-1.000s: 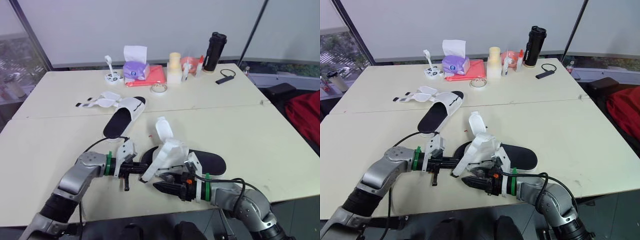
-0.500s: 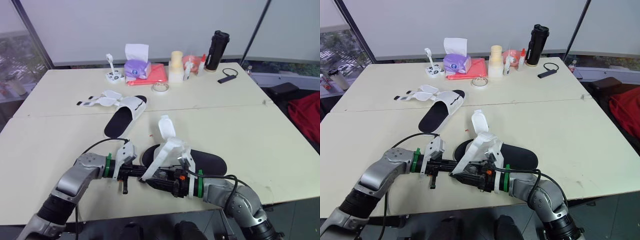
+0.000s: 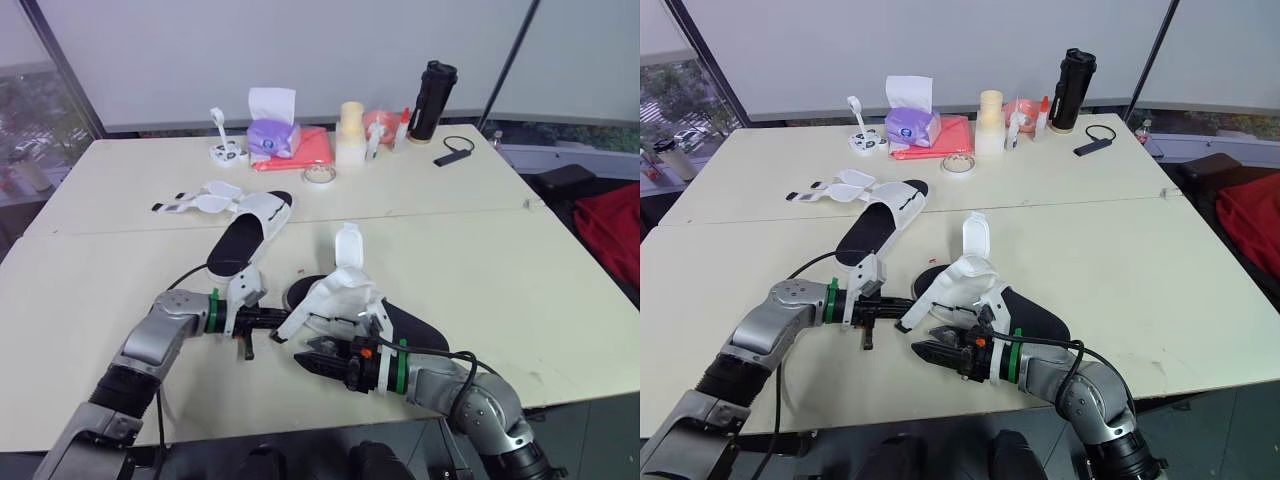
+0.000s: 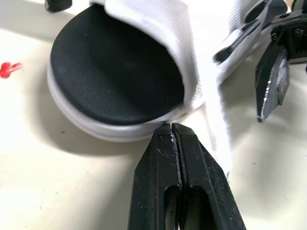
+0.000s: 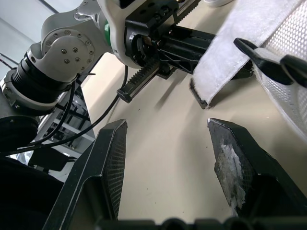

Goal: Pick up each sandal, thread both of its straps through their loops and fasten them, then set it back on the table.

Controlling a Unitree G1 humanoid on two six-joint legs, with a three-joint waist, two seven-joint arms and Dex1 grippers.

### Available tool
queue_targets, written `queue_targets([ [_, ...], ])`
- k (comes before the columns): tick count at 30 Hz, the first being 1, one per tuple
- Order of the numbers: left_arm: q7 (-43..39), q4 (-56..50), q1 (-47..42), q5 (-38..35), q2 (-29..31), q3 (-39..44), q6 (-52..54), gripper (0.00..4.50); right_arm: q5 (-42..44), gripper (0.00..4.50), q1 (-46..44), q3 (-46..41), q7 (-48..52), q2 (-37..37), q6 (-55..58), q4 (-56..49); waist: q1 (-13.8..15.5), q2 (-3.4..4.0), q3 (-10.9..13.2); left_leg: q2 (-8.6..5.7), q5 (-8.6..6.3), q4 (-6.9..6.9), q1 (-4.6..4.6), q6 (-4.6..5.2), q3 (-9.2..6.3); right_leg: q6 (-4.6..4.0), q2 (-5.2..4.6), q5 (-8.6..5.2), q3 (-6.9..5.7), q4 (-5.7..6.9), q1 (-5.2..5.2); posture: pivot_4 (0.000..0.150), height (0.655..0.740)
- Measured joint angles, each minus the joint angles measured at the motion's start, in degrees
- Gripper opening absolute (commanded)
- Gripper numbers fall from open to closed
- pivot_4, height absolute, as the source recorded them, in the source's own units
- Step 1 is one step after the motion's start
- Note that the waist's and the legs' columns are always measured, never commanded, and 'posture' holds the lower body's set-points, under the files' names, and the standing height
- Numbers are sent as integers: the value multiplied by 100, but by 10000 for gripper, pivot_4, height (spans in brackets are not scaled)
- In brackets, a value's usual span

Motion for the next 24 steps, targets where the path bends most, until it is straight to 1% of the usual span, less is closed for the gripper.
queue_targets([
  [2,-136,-138,71,-17,73,-15,100,0,-7,27842,2,-42,-39,1,0,0,-6,0,0,0,0,-1,0,0,0,0,0,0,0,1,-1,1500,7400],
  [5,-313,-711,343,-194,158,-86,501,0,2,27842,120,-175,-79,-51,0,-22,-7,0,0,1,0,-3,-2,0,0,0,-4,0,1,0,-1,1500,7400],
  [9,-491,-1548,618,-418,209,-351,967,0,14,27842,330,-399,41,-433,21,-54,23,0,0,-2,0,2,-4,0,0,0,-11,0,0,-1,2,1500,7400],
  [11,-486,-1619,603,-469,208,-385,1038,0,5,27842,357,-460,154,-610,17,-65,13,0,0,-3,0,5,-2,0,0,0,-5,0,0,0,2,1500,7400],
  [14,-395,-1256,233,-536,226,-116,1144,0,-9,27842,478,-529,367,-875,-23,-81,25,-1,0,-2,1,11,0,1,-5,-1,4,0,-5,2,6,1500,7400],
  [18,-419,-590,-316,-536,405,271,1055,0,3,27842,564,-563,484,-965,-25,-147,-3,1,-1,-3,0,7,0,1,-2,0,3,0,-4,1,6,1500,7400],
  [22,-708,131,-586,-264,559,175,709,0,3,27842,577,-573,533,-986,-20,-166,-6,0,0,-4,0,3,-3,1,-2,0,2,0,-5,1,0,1500,7400],
  [24,-731,742,-893,-55,412,146,332,0,-3,27842,595,-621,536,-997,-18,-167,39,0,0,-5,0,8,-3,1,-5,0,1,0,-8,1,3,1500,7400],
])
